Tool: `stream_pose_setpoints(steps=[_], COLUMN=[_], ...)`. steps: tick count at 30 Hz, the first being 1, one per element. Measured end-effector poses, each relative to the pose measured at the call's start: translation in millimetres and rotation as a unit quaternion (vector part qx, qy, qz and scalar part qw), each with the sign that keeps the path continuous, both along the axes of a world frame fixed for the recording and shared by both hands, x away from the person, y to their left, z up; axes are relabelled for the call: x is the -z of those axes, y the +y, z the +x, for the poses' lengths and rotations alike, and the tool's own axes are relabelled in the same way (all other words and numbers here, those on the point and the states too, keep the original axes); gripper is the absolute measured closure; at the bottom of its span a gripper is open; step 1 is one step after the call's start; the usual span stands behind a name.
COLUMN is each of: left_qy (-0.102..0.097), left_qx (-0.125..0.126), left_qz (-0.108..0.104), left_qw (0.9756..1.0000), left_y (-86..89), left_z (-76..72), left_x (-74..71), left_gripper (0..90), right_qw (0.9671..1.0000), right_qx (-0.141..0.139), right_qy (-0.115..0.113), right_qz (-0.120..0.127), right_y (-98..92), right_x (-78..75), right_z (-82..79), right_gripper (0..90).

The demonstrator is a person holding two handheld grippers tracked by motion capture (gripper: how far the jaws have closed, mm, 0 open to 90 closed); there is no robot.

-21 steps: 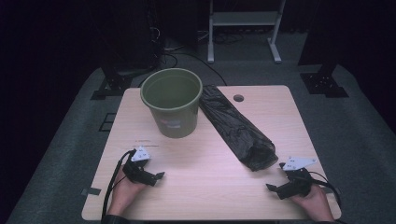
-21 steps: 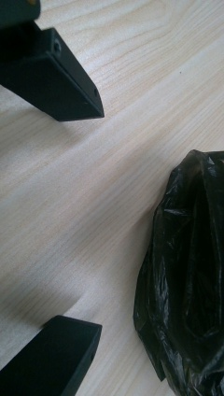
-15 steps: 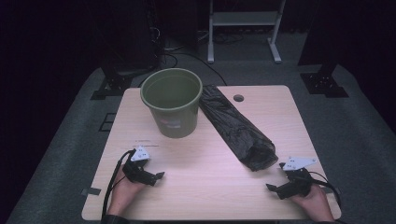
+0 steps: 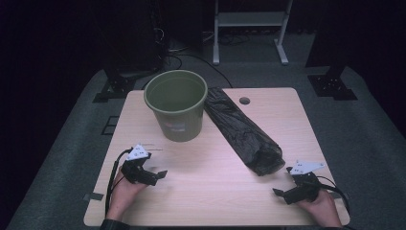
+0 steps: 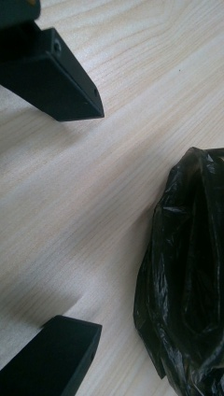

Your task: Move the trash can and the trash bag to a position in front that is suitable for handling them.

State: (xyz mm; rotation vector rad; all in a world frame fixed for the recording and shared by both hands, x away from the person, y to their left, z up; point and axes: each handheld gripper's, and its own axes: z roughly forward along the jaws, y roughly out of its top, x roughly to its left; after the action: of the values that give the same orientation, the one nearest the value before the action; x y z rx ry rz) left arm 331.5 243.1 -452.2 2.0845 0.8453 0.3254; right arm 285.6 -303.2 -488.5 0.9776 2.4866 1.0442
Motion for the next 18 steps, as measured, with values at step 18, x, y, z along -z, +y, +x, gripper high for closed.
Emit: stream_pose_setpoints(steps=[18], left_qy=[-0.015], left_qx=[0.008], left_qz=[-0.039], left_qw=[0.9991], left_y=[9.8], left_z=[23.7], left_x=[-53.7], left_gripper=[0.0], right_qw=[1.0000], right_qx=[0.003], right_qy=[0.001], right_qz=[0.000], right_y=[-0.1], right_x=[0.0], right_z=[1.0], right_gripper=[0.0])
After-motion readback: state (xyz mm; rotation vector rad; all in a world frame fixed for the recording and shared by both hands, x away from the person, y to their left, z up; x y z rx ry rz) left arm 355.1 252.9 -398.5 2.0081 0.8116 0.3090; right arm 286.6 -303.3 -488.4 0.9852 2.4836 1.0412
